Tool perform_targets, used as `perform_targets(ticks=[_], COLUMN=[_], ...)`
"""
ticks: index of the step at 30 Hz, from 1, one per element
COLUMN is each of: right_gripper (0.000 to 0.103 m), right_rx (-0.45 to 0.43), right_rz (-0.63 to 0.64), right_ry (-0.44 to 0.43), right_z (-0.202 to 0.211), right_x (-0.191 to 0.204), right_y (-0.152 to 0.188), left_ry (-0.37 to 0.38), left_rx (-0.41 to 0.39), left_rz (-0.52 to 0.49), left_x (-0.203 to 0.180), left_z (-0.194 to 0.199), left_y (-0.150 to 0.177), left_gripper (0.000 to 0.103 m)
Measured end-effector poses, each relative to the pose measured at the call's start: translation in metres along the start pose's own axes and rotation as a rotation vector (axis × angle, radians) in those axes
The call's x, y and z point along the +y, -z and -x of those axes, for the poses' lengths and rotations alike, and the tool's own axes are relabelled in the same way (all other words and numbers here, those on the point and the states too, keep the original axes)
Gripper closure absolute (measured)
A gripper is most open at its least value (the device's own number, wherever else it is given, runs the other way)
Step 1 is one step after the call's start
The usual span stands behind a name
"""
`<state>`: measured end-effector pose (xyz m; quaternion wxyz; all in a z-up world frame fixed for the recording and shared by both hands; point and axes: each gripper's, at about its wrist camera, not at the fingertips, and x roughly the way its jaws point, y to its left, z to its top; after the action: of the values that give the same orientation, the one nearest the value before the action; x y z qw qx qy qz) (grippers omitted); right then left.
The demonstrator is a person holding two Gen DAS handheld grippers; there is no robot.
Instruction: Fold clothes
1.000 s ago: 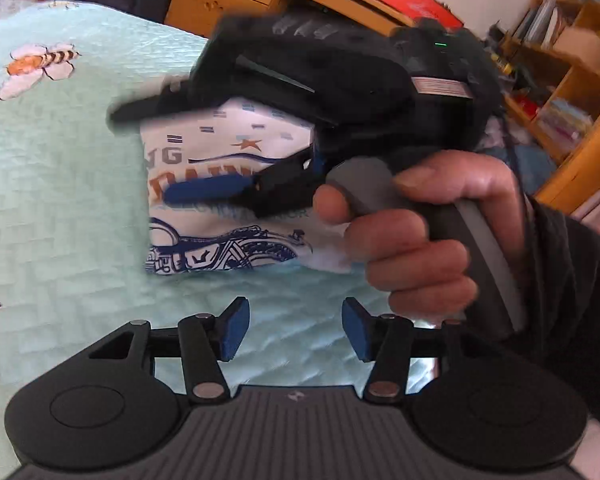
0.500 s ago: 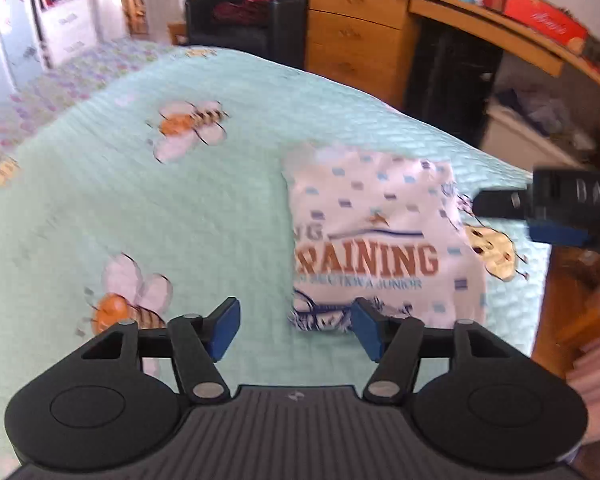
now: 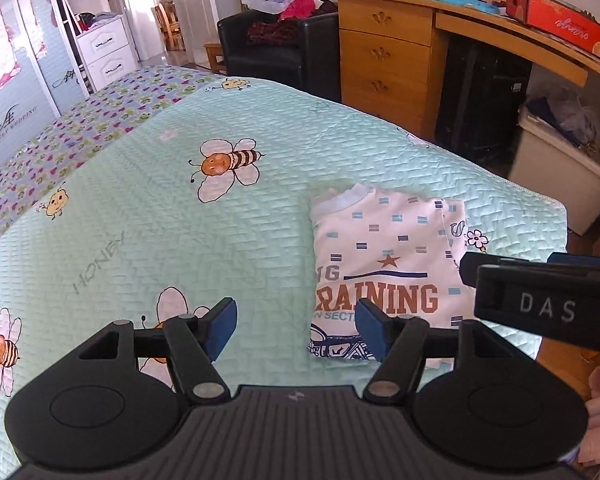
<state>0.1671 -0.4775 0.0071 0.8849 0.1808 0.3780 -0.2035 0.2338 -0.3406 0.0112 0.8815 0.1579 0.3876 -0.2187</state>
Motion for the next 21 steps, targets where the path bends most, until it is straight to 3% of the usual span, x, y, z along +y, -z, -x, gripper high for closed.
perform_targets(ticks=[21], right_gripper=[0.024], right_rx=[-0.040], right_rz=[0.029], right_ry=[0.022], right_z=[0.009], right_x=[0.010], right_y=[0.000], left_ry=[0.024], left_rx=[-0.016], left_rz=[-0.006], left_x=[-0.008], left_z=[0.011], left_y=[-0.003], left_gripper=[0.035])
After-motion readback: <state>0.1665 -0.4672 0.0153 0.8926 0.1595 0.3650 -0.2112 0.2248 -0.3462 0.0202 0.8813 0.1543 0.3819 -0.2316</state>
